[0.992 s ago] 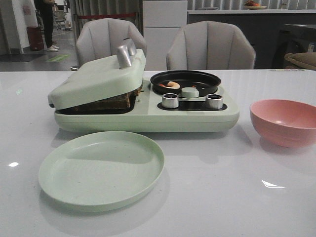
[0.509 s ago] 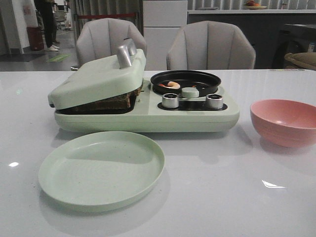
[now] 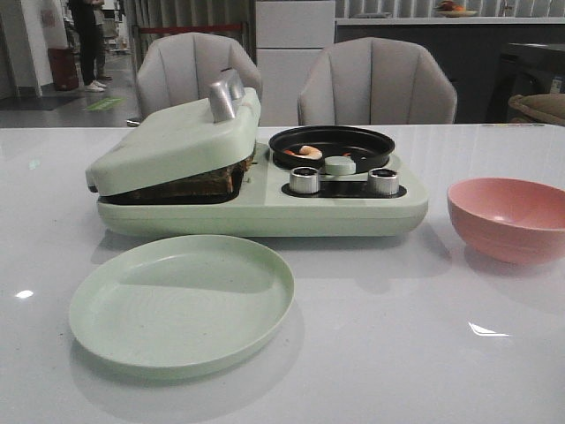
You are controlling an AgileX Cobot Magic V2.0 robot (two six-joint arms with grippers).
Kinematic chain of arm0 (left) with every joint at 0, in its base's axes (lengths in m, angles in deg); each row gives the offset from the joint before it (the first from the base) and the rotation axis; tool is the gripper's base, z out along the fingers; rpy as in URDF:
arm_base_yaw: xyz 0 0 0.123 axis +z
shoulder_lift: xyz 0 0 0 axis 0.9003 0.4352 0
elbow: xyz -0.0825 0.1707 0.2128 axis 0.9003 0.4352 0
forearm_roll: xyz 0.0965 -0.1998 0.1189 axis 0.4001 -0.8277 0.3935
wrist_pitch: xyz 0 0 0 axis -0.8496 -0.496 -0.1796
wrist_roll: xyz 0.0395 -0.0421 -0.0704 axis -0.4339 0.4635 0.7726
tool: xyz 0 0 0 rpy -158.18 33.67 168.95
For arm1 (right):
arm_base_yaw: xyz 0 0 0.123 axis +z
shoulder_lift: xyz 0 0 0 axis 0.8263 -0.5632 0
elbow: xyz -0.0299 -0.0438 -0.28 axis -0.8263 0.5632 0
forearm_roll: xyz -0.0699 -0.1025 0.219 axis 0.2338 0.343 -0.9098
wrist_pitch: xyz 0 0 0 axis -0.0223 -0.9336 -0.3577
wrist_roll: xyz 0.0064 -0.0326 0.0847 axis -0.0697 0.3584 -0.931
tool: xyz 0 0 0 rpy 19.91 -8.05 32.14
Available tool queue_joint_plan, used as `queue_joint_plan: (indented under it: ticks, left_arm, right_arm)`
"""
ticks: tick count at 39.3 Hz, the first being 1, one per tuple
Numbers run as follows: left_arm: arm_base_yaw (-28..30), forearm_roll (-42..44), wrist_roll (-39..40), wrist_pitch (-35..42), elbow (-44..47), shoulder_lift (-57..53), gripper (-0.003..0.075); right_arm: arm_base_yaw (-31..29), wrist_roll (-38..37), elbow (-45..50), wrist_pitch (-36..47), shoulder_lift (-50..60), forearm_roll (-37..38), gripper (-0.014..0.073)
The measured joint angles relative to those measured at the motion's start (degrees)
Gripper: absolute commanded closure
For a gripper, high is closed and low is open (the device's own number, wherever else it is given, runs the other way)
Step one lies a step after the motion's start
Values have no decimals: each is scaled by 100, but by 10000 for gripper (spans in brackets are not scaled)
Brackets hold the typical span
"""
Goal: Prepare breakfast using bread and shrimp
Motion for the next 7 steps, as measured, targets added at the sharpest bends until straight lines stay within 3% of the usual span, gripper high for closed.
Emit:
queue_joint_plan:
  ticks: [7]
  left_arm:
    - [0, 0, 0, 0, 0, 0, 606]
  right_arm:
    - [0, -9, 0, 0, 0, 10, 459]
